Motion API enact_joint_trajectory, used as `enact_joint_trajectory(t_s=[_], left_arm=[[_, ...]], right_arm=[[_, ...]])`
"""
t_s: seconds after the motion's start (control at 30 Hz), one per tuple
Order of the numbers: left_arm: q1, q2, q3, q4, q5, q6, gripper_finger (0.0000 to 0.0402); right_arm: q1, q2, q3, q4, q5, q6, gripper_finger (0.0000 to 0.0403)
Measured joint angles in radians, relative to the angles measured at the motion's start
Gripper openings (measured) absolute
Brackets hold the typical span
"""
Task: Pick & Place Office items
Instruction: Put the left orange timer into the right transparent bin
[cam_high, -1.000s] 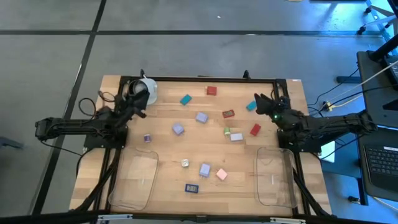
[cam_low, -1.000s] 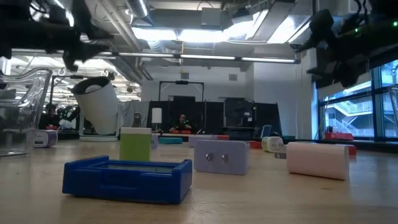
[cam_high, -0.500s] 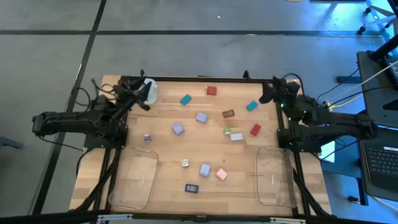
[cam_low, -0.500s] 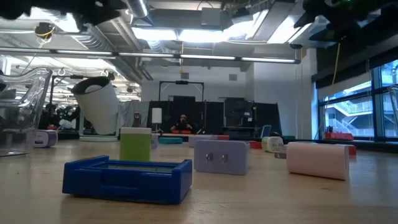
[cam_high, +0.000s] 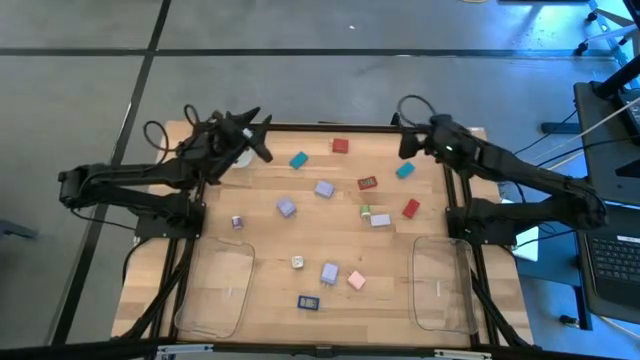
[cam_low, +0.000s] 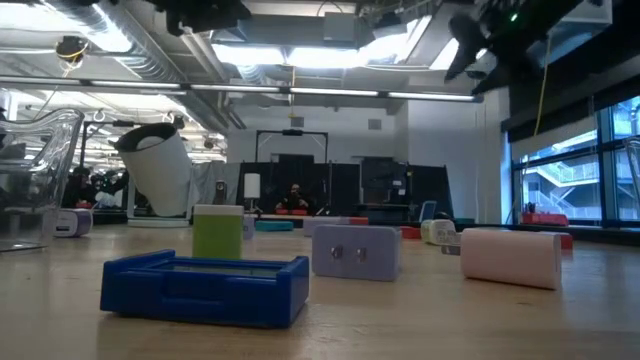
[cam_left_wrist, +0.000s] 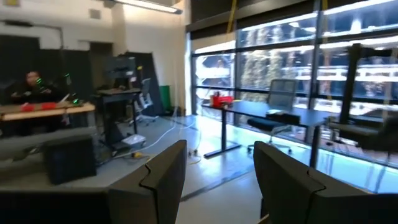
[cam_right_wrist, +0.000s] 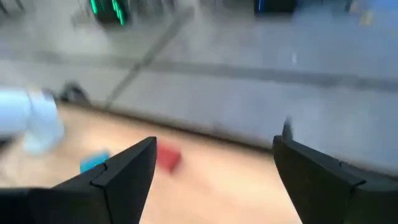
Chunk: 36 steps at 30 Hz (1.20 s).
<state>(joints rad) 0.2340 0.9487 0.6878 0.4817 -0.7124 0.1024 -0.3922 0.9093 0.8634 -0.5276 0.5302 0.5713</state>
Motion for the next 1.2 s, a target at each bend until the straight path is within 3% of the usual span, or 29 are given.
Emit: enact_joint_trajectory(t_s=[0.13,0.23,0.3,0.4,0.67,0.83,0.97,1.2], left_arm=[[0.011,0.042,0.015,0.009,-0.059,-0.069,0.0183],[0.011,0.061,0.015,0.015,-0.101,-0.09,0.0183],[0.01,0.07,0.015,0.016,-0.135,-0.09,0.0183],[0.01,0.076,0.015,0.016,-0.182,-0.102,0.0182],[0.01,0.077,0.015,0.015,-0.201,-0.151,0.0182],[0.01,0.077,0.015,0.014,-0.184,-0.152,0.0182],[0.01,0.077,0.015,0.004,-0.17,-0.152,0.0182],[0.01,0.077,0.015,-0.082,-0.133,-0.216,0.0182]], right_arm=[[-0.092,0.111,0.01,-0.056,-0.27,-0.021,0.0322],[-0.113,0.201,0.01,-0.053,-0.462,-0.223,0.0322],[-0.113,0.261,0.01,-0.044,-0.535,-0.376,0.0322],[-0.113,0.343,0.01,-0.022,-0.557,-0.511,0.0322],[-0.126,0.547,0.01,0.015,-0.574,-0.612,0.0322],[-0.121,0.639,0.01,0.023,-0.641,-0.872,0.0322],[-0.116,0.7,0.01,0.064,-0.624,-1.045,0.0322],[-0.116,0.771,0.01,0.119,-0.628,-1.052,0.0322]])
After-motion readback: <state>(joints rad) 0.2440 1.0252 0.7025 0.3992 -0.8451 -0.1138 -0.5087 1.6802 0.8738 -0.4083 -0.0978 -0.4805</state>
